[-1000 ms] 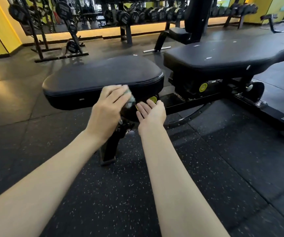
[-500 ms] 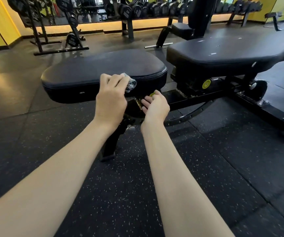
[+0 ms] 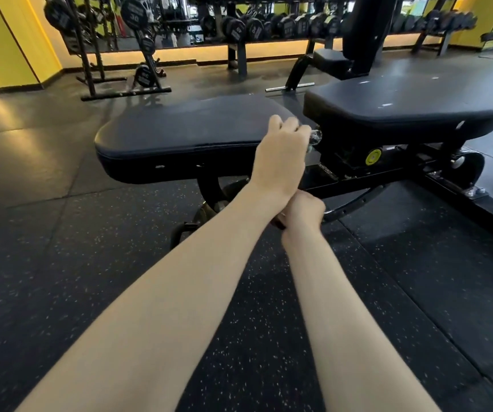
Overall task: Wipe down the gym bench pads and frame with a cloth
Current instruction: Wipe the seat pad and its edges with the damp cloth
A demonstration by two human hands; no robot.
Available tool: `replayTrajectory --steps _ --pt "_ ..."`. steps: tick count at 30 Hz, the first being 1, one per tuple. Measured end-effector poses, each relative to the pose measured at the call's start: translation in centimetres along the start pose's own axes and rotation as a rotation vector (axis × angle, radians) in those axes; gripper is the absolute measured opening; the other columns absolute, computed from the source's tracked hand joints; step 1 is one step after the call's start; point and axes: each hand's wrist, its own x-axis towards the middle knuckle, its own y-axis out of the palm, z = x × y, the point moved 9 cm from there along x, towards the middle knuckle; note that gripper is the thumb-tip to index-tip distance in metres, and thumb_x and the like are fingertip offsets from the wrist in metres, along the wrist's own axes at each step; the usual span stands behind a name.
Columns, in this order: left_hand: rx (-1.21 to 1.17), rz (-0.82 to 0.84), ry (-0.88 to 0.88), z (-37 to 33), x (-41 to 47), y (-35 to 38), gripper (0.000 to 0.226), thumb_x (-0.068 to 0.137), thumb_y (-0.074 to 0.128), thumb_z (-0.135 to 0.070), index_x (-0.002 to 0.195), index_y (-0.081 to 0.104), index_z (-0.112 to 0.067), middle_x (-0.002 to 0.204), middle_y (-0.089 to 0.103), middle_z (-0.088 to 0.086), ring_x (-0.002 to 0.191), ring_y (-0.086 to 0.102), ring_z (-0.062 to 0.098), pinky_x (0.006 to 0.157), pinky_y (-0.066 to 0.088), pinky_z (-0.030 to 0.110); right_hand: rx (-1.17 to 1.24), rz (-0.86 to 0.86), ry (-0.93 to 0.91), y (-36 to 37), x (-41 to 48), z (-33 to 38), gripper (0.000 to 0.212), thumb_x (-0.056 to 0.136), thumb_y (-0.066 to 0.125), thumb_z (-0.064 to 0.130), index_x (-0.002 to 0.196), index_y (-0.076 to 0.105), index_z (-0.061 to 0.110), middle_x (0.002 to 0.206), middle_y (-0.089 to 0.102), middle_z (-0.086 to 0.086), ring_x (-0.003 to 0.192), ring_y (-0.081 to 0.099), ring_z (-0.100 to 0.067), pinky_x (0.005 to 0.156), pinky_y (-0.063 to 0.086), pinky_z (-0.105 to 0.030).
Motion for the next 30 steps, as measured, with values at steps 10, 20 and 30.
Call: replayTrajectory --steps 10,20,30 --pt "0.079 -0.109 -0.121 4.6 -2.0 -2.7 0.032 0.082 0.046 0.01 0.105 0.065 -0.001 0.1 0.059 0.014 0.097 0.046 0.032 0.066 0.031 0.026 0.156 0.144 -0.084 3.1 -2.2 1.6 0.055 0.094 0.037 -0.006 0.142 0.046 0.019 0.117 0.064 -0.006 0.097 0.064 -0.017 0.093 0.054 -0.037" --pt "0.154 -0.055 -0.148 12.6 -5.4 -7.0 0.043 0.077 0.045 0.017 0.111 0.066 0.0 0.092 0.057 0.016 0.092 0.044 0.035 0.065 0.036 0.035 0.211 0.176 0.007 5.2 -2.9 0.4 0.062 0.095 0.033 -0.008 0.152 0.023 0.015 0.114 0.062 -0.007 0.109 0.061 -0.021 0.094 0.048 -0.033" --pt "0.123 -0.208 -0.362 19.7 -9.0 -11.6 0.047 0.078 0.043 0.018 0.11 0.068 -0.006 0.096 0.06 0.015 0.092 0.044 0.033 0.077 0.03 0.022 0.254 0.359 0.177 9.4 -4.9 -2.5 0.048 0.099 0.036 -0.002 0.146 0.033 0.007 0.125 0.061 -0.015 0.118 0.058 -0.025 0.091 0.048 -0.035"
